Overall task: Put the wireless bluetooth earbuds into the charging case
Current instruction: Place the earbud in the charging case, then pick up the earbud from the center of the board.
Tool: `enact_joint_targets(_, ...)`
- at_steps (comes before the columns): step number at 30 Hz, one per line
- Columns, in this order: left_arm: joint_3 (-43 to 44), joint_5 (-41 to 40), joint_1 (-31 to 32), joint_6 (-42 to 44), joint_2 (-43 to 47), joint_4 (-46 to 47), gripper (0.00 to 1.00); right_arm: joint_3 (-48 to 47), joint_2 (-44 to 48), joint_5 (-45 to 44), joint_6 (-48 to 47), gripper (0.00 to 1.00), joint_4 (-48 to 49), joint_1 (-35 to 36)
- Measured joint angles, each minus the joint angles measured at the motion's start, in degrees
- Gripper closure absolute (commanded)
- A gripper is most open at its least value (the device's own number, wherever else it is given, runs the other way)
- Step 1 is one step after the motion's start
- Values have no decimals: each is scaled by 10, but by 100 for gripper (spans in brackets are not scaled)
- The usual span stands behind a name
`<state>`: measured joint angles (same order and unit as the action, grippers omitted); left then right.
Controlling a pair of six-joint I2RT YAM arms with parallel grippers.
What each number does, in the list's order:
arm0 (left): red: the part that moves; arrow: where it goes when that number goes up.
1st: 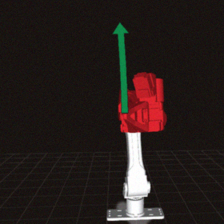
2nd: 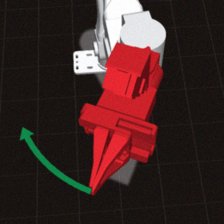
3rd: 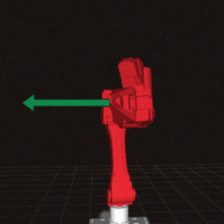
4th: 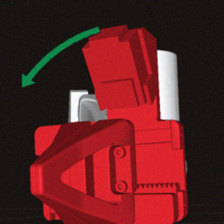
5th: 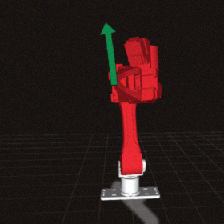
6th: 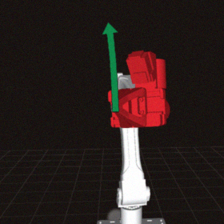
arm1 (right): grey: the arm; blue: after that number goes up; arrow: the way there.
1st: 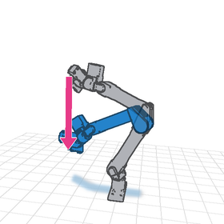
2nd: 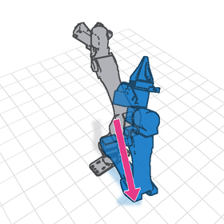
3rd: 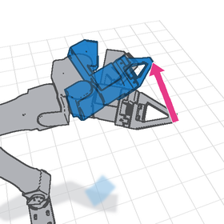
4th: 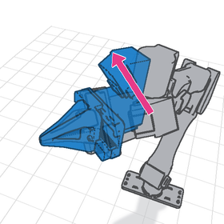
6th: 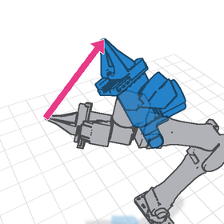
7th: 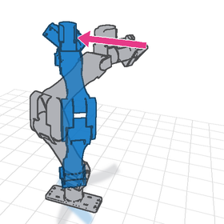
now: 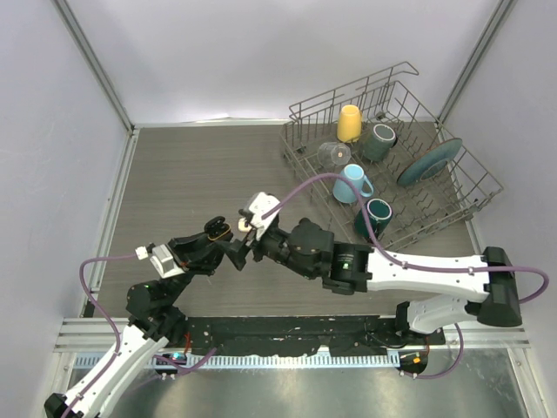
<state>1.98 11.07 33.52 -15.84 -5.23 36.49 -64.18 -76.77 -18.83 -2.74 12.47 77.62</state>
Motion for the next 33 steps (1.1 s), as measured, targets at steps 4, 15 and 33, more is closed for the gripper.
enact_joint_targets(4, 0, -3, 0, 0, -3, 1, 100, 11, 51, -42, 30, 8, 9, -3)
enact_joint_targets(15, 0, -9, 0, 0, 1, 0, 100, -54, 43, -112, 168, 10, -134, -95)
enact_joint_targets(33, 0, -36, 0, 0, 46, -8, 100, 12, -71, 142, 329, 34, -233, -257)
